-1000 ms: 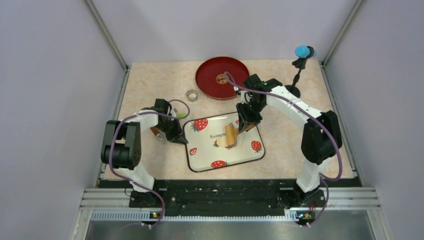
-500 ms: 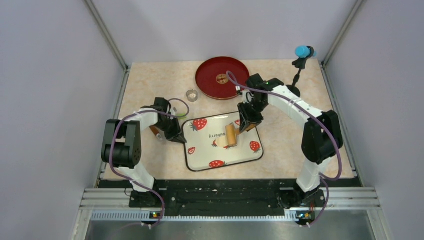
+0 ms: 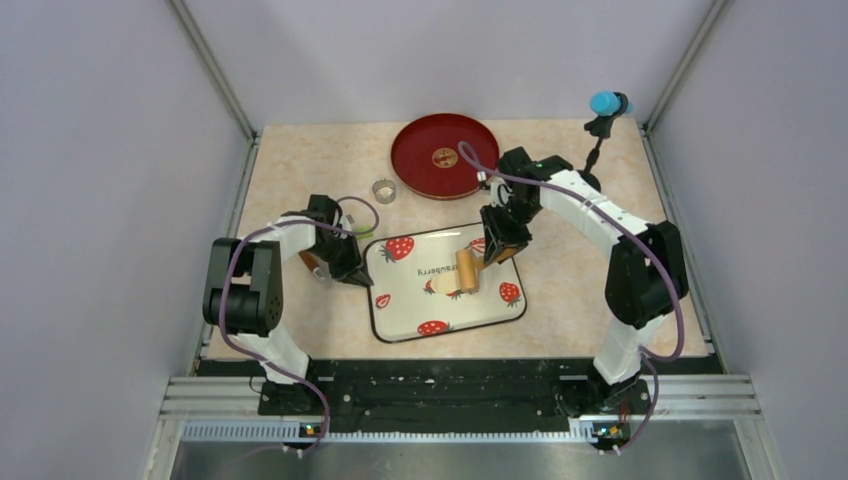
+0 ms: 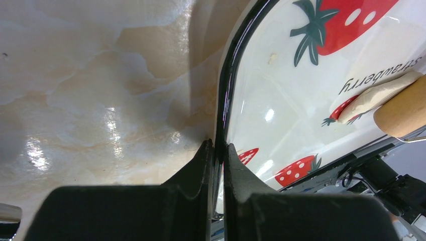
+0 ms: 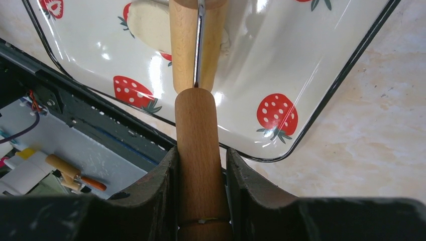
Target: Roll out the dumpling wrappers from the dough
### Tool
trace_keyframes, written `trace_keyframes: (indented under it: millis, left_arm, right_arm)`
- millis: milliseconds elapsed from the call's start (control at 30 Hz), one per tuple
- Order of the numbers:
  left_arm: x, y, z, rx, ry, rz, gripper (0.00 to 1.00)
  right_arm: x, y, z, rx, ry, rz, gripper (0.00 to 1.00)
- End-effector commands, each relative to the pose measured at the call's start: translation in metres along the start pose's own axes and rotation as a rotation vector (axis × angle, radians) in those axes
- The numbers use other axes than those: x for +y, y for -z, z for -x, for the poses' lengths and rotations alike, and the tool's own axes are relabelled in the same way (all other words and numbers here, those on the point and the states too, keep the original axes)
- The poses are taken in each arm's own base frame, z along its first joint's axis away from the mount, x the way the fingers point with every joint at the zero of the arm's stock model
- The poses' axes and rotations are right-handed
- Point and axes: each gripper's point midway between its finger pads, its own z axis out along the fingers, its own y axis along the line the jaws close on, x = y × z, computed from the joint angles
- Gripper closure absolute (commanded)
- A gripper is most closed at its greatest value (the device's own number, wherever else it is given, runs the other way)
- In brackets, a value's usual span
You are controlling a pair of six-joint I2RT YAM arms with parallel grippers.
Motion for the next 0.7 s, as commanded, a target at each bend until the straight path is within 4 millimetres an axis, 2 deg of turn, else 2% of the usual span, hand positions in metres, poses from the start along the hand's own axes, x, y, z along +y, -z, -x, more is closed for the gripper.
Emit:
trace_keyframes:
  millis: [0, 433, 533, 667]
  left_arm:
    - [0.07, 0.011, 0.007, -0.034, 0.018, 0.292, 1.0]
    - [0.065, 0.012, 0.007, -0.036, 0.004, 0.267, 1.0]
    - [0.061, 0.013, 0.007, -0.034, -0.002, 0.246, 1.0]
    - [0.054, 0.012, 0.007, -0.029, -0.01, 0.211, 1.0]
  right_arm:
    - [-0.104, 0.002, -0.043, 0.181, -0.038, -0.456, 1.0]
    - [-0.102, 0.008, -0.037, 0.159, -0.039, -0.447, 1.0]
    - [-0.097, 0.012, -0.031, 0.128, -0.03, -0.429, 1.0]
    - [-0.083, 0.025, -0.011, 0.043, 0.003, -0.379, 1.0]
